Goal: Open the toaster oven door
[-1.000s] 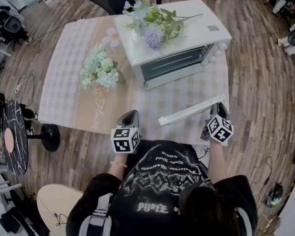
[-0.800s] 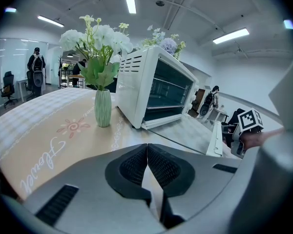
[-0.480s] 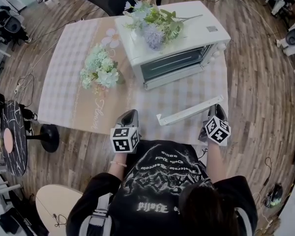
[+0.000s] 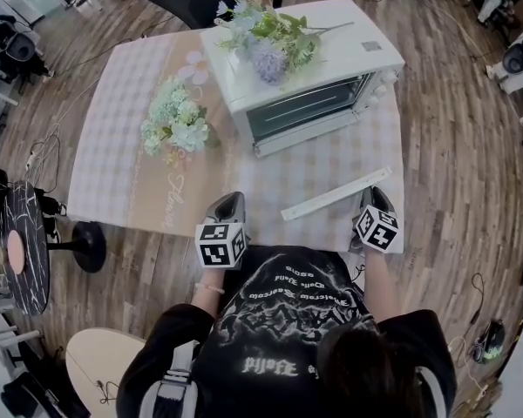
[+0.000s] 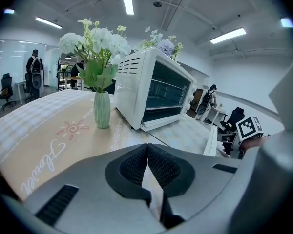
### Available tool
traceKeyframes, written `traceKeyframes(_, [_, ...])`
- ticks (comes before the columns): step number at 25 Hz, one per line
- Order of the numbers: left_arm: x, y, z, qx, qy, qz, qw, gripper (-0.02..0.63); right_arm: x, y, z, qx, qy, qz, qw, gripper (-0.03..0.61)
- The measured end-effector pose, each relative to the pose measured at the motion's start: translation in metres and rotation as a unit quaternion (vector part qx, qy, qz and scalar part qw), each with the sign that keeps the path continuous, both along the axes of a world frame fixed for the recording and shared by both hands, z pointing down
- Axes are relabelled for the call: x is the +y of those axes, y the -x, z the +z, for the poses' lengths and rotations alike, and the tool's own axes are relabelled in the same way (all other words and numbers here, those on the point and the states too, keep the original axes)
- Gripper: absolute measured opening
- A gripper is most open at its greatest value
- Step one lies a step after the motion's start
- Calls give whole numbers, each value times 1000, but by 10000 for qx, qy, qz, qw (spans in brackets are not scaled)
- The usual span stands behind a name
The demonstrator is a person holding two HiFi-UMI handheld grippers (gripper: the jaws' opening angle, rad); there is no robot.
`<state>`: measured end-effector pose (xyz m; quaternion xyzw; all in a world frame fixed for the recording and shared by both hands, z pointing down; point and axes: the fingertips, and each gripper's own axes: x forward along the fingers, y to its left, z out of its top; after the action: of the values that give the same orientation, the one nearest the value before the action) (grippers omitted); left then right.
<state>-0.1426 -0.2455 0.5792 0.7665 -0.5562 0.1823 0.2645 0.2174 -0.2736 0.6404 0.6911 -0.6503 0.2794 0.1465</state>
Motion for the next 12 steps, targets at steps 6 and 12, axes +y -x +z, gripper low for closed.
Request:
traceKeyframes(6, [6,0,0,6,-3,4,10000,20,-1,4,17,89,515,-196,9984,60])
traceKeyframes(12, [11,1,2,26,35,31,10000,20,-1,8,18,-77,632,-175,9978,51])
